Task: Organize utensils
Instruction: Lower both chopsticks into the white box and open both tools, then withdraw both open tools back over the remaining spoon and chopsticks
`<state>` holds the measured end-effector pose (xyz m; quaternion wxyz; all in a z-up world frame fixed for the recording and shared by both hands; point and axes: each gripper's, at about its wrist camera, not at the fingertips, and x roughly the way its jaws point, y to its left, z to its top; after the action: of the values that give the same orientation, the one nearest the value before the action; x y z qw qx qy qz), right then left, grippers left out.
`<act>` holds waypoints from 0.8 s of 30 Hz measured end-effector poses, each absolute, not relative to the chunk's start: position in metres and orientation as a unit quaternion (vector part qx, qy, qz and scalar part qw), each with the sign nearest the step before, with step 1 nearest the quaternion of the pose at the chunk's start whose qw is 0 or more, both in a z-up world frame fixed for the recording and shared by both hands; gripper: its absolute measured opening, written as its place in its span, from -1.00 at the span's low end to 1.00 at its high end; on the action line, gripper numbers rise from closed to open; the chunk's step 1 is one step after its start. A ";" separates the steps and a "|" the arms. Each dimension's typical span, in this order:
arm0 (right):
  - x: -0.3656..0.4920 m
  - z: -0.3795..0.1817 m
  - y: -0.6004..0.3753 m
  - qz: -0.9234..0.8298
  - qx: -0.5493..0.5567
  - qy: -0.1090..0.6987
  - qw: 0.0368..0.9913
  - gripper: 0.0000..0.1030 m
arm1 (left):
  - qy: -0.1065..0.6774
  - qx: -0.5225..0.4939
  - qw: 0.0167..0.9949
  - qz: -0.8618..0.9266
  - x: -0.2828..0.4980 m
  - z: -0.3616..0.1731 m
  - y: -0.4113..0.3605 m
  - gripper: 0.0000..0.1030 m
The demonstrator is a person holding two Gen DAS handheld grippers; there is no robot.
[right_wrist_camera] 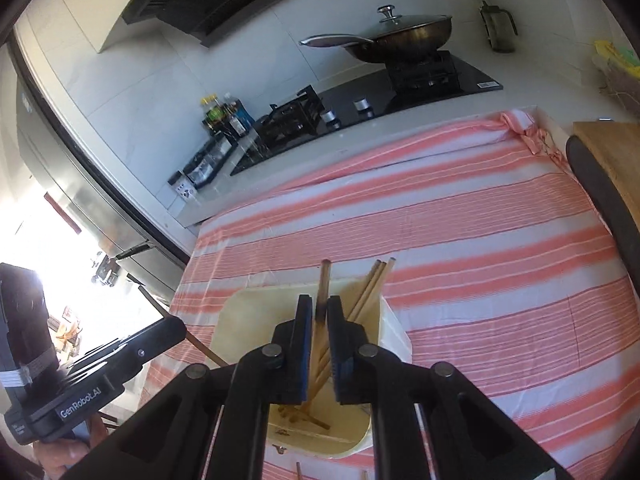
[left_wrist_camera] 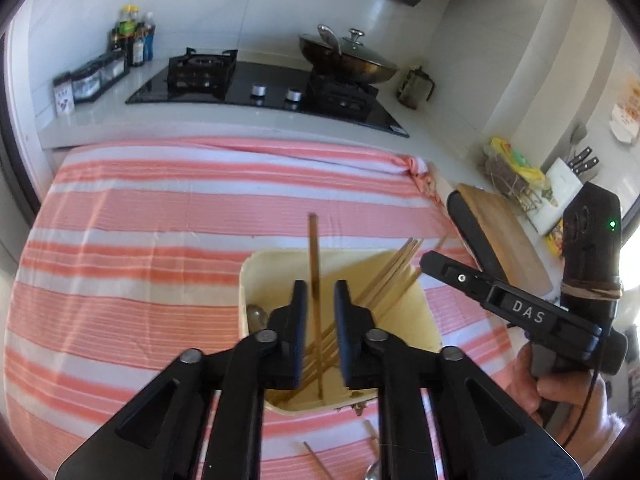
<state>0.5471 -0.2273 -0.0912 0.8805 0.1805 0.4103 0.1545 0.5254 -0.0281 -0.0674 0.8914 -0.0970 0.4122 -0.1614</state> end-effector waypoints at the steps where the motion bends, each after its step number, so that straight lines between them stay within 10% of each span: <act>1: 0.547 -0.092 -0.225 0.152 0.172 0.411 0.882 -0.31 | 0.409 -0.100 0.892 -0.165 0.520 -0.068 -0.027 0.07; 3: 0.537 -0.089 -0.223 0.154 0.156 0.400 0.890 0.00 | 0.398 -0.091 0.899 -0.159 0.506 -0.068 -0.024 0.42; 10: 0.460 -0.095 -0.238 0.150 0.044 0.398 0.904 0.01 | 0.447 -0.034 0.879 -0.162 0.425 -0.110 0.010 0.69; 24: 0.266 -0.209 -0.300 0.006 -0.043 0.467 0.883 0.02 | 0.473 -0.044 0.878 -0.057 0.303 -0.203 0.021 0.69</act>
<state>0.2660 -0.2998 -0.2094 0.8830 -0.0427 0.4675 0.0057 0.3026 0.0214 -0.2028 0.8781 -0.0441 0.4730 -0.0567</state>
